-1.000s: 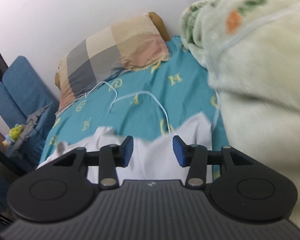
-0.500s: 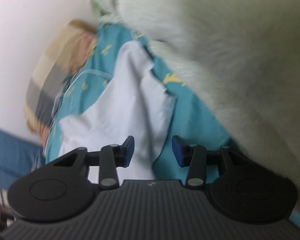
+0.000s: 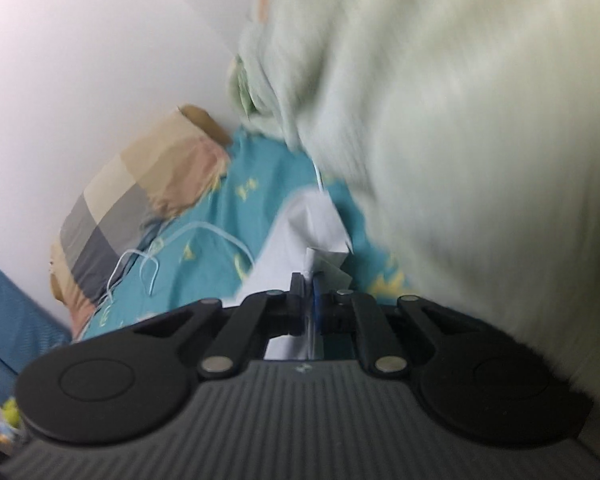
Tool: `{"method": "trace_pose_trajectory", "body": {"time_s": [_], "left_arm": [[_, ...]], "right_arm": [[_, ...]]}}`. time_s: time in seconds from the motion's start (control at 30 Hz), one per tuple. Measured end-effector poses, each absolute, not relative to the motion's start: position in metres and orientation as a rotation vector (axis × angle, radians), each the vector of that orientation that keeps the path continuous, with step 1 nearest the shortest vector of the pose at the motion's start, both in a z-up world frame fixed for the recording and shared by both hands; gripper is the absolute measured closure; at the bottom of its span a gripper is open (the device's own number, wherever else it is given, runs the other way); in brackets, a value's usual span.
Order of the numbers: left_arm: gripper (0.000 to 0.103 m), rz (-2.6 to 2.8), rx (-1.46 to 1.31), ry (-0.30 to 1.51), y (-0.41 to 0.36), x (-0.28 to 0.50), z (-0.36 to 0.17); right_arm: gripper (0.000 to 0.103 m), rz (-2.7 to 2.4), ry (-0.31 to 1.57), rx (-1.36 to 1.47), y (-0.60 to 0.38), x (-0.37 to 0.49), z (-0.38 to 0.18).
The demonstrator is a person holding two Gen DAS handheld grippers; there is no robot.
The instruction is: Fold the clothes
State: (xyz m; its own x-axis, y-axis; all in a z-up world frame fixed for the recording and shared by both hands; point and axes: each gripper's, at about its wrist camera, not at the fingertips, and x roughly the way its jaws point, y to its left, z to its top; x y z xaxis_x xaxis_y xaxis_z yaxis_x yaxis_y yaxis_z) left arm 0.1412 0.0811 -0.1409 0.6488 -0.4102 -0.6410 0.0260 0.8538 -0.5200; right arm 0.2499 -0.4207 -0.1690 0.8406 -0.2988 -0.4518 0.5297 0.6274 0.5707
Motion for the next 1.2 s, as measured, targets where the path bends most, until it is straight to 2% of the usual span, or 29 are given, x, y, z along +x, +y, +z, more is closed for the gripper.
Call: {"method": "trace_pose_trajectory", "body": {"time_s": [0.17,0.33,0.53,0.73,0.77,0.83,0.9,1.2], "left_arm": [[0.052,-0.261,-0.524,0.777,0.087,0.133,-0.126],[0.052,-0.244,-0.566,0.733,0.1,0.128,-0.116],[0.052,-0.196,-0.632,0.691,0.126,0.12,-0.114],[0.052,-0.178,-0.625,0.688,0.135,0.125,-0.119],[0.052,-0.182,-0.625,0.691,0.134,0.127,-0.12],[0.052,-0.19,-0.613,0.692,0.131,0.129,-0.12],[0.051,-0.198,-0.601,0.694,0.128,0.132,-0.121],[0.049,-0.243,-0.508,0.707,0.107,0.127,-0.119]], "right_arm": [[0.096,-0.361,0.291,0.55,-0.38,0.257,-0.124],[0.096,-0.078,0.318,0.273,-0.282,0.268,-0.097],[0.096,0.261,0.545,0.13,-0.163,0.289,-0.144],[0.094,0.261,0.649,0.174,-0.149,0.302,-0.17],[0.091,0.264,0.67,0.187,-0.15,0.3,-0.166],[0.079,0.279,0.701,0.195,-0.153,0.294,-0.159],[0.062,0.292,0.689,0.204,-0.161,0.269,-0.143],[0.06,0.143,0.68,0.157,-0.204,0.146,-0.061]]}}
